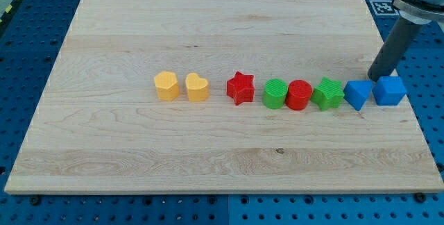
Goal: Move the red star to a bit down
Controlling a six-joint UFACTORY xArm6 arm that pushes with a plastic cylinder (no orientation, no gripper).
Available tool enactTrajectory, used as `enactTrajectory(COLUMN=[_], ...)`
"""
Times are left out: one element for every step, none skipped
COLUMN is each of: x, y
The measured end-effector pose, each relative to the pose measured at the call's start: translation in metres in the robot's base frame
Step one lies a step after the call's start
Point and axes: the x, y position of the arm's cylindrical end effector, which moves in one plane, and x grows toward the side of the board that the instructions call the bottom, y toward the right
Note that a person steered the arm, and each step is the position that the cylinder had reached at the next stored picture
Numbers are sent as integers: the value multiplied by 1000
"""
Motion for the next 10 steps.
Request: enactTrajectory(x=[0, 2, 7, 8, -13, -37, -47, -46, -40, -39], y=[-6, -6, -6, -6, -9, -47, -127, -211, -258, -258])
